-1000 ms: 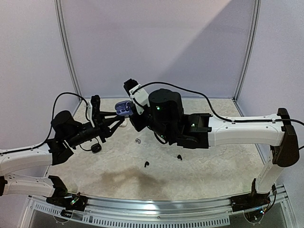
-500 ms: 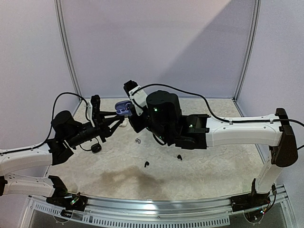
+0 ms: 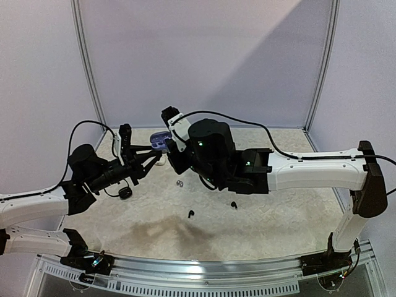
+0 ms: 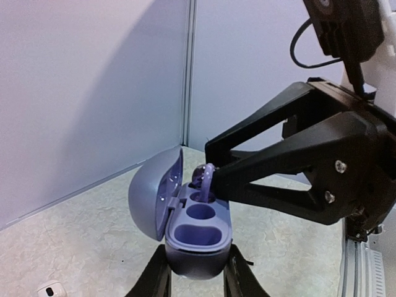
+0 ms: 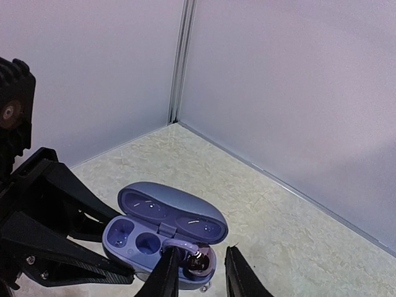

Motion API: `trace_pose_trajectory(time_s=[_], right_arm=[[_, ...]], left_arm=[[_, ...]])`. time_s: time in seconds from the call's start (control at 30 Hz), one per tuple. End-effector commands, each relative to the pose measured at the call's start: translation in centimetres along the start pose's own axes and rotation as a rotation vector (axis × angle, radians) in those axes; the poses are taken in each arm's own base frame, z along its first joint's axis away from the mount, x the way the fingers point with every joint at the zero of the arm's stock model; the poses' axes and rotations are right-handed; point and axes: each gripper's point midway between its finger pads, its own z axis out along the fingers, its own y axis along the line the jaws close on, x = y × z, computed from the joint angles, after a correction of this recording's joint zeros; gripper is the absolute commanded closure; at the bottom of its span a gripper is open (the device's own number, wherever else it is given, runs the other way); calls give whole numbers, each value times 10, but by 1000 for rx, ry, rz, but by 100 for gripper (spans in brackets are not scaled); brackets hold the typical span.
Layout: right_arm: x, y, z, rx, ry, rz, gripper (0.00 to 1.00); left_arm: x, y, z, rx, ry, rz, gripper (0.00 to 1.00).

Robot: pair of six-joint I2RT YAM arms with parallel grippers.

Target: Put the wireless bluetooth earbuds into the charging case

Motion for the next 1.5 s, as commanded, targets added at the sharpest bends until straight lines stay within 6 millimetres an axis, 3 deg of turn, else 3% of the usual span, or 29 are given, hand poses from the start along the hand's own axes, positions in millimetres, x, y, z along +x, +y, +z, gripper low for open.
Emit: trace_pose_trajectory(time_s=[0.0, 0.7, 0.77, 0.97, 1.17, 1.3, 1.47], right_arm=[[28, 6, 3, -10, 95, -56, 72], [31, -25, -9, -3, 153, 51, 71], [26, -34, -19, -25, 140, 80, 71], [-24, -46, -49, -186, 37, 170, 71], [-54, -21, -53, -358, -20, 184, 72], [-50, 1, -47, -457, 6, 128, 78], [-52, 26, -66, -635, 10, -19, 79]], left_arm=[[-22, -2, 0, 5, -69, 25, 100], [-19, 1, -1, -12, -49, 39, 100], [-15, 2, -2, -15, -37, 49, 100], [-7, -2, -3, 10, -10, 93, 100], [-6, -10, -3, 52, -3, 142, 100], [-5, -17, -3, 99, 4, 140, 100], [0, -40, -6, 234, 48, 128, 100]])
